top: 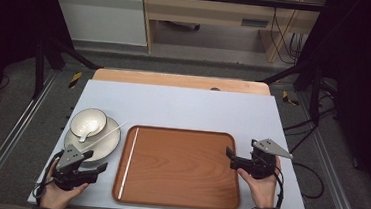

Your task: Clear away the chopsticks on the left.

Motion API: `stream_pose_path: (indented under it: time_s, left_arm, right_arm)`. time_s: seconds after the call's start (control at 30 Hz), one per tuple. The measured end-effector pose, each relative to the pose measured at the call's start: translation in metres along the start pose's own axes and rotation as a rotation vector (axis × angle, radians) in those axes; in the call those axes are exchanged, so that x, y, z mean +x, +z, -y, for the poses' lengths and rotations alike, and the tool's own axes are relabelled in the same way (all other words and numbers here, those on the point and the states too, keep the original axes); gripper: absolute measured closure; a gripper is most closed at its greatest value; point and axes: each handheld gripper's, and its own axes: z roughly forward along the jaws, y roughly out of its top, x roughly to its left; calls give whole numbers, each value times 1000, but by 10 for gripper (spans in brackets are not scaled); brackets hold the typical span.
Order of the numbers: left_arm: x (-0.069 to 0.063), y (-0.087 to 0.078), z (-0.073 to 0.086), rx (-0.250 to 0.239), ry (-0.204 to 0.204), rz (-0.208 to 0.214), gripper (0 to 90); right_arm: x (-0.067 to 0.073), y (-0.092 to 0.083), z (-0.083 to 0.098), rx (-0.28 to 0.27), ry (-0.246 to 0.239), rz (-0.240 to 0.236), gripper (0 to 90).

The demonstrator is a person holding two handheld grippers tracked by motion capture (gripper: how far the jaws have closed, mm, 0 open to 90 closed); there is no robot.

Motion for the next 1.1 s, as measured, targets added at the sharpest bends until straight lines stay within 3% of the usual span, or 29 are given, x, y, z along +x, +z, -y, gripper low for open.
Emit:
stream_pose_path:
  time_s: [0.4,0.67,0.93,1.1]
  left_arm:
    - [28,-7,4,28,-22,-55,382]
    - [45,-3,1,64,6,-94,454]
    - [56,9,-3,107,24,-86,565]
    - [61,14,-2,126,15,-74,617]
  right_arm:
    - [1,2,1,6,-7,-7,56]
    - [3,3,0,11,-8,-8,58]
    - [3,4,1,18,-13,-2,59]
    - [3,5,2,21,-14,0,60]
